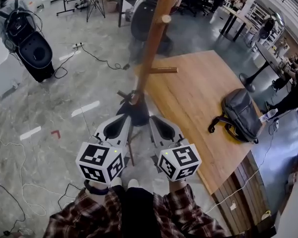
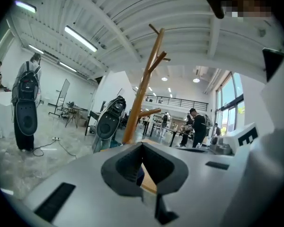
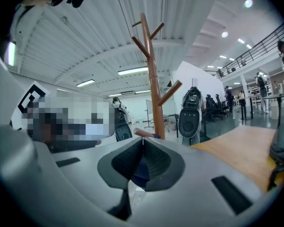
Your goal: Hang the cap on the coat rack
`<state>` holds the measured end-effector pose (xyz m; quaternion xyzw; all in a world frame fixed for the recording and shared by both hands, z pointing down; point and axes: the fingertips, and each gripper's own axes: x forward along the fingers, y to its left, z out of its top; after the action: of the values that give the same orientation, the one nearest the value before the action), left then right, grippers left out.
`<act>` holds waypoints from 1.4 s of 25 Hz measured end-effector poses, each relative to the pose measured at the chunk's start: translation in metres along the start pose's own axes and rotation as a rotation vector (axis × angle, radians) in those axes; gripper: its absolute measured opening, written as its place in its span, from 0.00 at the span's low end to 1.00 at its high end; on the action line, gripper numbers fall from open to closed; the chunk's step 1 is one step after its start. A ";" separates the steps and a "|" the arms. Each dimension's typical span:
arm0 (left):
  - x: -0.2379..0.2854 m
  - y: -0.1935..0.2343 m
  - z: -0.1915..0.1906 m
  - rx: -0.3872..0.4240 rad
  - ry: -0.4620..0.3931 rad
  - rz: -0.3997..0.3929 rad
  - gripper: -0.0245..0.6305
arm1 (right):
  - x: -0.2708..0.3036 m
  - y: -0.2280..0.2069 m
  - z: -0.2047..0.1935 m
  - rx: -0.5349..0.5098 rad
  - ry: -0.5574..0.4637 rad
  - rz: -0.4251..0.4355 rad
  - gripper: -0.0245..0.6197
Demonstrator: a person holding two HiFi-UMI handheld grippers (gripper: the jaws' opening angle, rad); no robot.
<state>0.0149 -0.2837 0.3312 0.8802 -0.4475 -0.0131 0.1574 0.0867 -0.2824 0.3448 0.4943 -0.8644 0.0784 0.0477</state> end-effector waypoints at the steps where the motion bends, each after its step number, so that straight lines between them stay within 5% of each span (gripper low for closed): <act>1: -0.001 -0.009 0.010 0.017 -0.015 -0.023 0.05 | -0.004 0.005 0.011 -0.007 -0.020 0.013 0.06; 16: -0.005 -0.051 0.026 0.050 -0.026 -0.156 0.05 | -0.034 0.014 0.050 -0.012 -0.091 0.044 0.05; 35: 0.004 -0.068 0.014 0.039 -0.023 -0.144 0.05 | -0.046 -0.004 0.033 0.025 -0.078 0.062 0.05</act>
<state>0.0678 -0.2530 0.2990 0.9129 -0.3849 -0.0259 0.1336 0.1132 -0.2519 0.3050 0.4706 -0.8794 0.0714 0.0056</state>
